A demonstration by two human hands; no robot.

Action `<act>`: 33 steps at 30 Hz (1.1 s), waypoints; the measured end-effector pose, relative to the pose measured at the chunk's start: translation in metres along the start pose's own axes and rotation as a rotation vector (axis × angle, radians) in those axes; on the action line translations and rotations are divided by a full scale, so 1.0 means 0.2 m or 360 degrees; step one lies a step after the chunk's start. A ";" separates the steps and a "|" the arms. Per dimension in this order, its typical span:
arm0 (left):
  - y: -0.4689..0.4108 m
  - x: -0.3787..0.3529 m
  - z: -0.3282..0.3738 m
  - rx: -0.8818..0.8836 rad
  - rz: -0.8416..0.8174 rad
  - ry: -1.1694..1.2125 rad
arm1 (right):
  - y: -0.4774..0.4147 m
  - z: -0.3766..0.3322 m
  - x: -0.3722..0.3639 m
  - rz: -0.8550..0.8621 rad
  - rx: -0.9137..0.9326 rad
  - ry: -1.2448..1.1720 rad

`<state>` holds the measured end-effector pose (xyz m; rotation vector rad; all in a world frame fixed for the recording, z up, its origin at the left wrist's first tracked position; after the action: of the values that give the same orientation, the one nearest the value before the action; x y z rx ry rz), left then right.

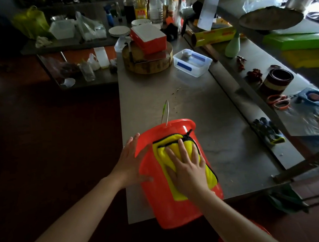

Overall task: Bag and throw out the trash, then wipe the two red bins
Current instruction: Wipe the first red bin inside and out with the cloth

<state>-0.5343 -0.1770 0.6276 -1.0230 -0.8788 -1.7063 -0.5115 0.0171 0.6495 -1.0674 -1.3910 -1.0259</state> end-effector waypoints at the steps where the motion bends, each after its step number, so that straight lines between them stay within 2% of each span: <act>1: 0.00 0.00 0.00 0.0006 -0.0002 0.0018 | -0.07 -0.01 0.02 -0.0010 0.0008 -0.0021; 7: 0.02 0.02 -0.07 0.0080 0.0052 0.0102 | -0.17 -0.09 0.05 -0.0005 0.0094 0.0002; 14: 0.02 0.04 -0.10 0.0066 0.0063 0.0034 | 0.21 0.10 -0.06 0.0100 0.0097 -0.0048; 20: -0.03 0.12 0.03 0.0051 0.0165 0.0211 | 0.42 0.21 -0.13 0.0129 0.0057 -0.0074; 23: -0.13 0.18 0.17 -0.0014 0.0225 0.0130 | 0.42 0.19 -0.12 0.0108 0.0053 -0.0072; 28: -0.25 0.17 0.21 0.0074 0.0117 -0.0205 | 0.39 0.16 -0.11 0.0067 0.0028 -0.0087; 33: -0.22 0.17 0.16 0.0059 0.0134 -0.0183 | 0.19 0.11 -0.08 -0.0001 0.0036 -0.0118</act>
<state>-0.5751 -0.1473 0.6672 -1.1268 -0.9244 -1.5682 -0.4786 0.0466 0.6326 -1.0978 -1.4593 -0.9775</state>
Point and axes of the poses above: each hand's wrist, its own y-axis away from the middle knuckle, its own x-axis out of the back of the hand, z = x × y, the point moved 10 cm from there along -y, towards the middle knuckle, and after that the axes turned 10 degrees about y, right-handed, at the moved point
